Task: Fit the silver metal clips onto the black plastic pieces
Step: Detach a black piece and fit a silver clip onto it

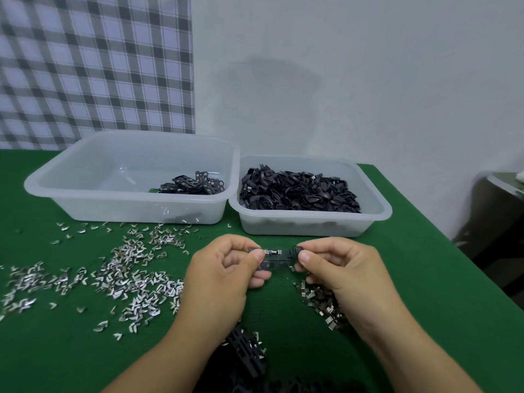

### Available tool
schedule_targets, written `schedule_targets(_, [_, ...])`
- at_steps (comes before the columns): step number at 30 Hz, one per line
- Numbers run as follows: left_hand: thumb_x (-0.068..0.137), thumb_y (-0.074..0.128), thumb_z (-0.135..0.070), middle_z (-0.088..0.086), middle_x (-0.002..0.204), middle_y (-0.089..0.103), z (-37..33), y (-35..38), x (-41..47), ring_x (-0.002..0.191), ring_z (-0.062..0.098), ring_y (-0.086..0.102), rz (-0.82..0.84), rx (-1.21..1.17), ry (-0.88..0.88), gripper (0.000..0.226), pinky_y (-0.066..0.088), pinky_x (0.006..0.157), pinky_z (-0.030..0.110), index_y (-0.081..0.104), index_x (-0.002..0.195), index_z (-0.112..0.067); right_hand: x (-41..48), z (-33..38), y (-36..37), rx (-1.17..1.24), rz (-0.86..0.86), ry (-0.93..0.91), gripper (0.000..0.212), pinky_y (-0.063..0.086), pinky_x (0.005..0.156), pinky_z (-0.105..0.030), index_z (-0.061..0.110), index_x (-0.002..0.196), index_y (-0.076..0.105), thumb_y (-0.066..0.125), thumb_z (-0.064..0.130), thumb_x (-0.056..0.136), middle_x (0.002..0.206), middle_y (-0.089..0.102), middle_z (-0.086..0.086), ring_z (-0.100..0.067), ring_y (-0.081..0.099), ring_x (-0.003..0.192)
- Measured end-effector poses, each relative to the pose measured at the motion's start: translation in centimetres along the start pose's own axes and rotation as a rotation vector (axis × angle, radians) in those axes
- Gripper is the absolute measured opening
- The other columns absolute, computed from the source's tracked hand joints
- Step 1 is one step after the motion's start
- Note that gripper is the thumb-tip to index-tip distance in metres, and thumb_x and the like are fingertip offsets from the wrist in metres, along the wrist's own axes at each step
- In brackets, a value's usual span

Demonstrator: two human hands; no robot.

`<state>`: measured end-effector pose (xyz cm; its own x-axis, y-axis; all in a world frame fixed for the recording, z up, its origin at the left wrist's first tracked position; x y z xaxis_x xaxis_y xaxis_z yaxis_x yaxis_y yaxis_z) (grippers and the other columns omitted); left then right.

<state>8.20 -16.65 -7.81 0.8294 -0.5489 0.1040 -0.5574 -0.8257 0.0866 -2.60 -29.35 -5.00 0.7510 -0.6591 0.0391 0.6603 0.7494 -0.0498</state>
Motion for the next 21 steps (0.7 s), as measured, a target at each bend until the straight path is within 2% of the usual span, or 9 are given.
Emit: schedule_targets(21, [0.085,0.065,-0.006,0.009,0.064,0.071,0.19,-0.12,0.07,0.061,0.016,0.072,0.014,0.018,0.023,0.011,0.054,0.055,0.017,0.068,0.079,-0.015,-0.10,-0.42,0.17,0.005,0.052,0.026,0.007,0.049,0.054,-0.017,0.010,0.078,0.072,0.070,0.003,0.077,0.068,0.071,-0.011,-0.010,0.063,0.058])
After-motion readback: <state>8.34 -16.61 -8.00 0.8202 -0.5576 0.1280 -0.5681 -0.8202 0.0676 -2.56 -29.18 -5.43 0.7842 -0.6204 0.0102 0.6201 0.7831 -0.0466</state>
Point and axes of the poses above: each hand's wrist, its own x-axis towards the middle knuckle, its own y-axis out of the palm, z = x × y, the point moved 1 cm from there along x, towards the middle knuckle
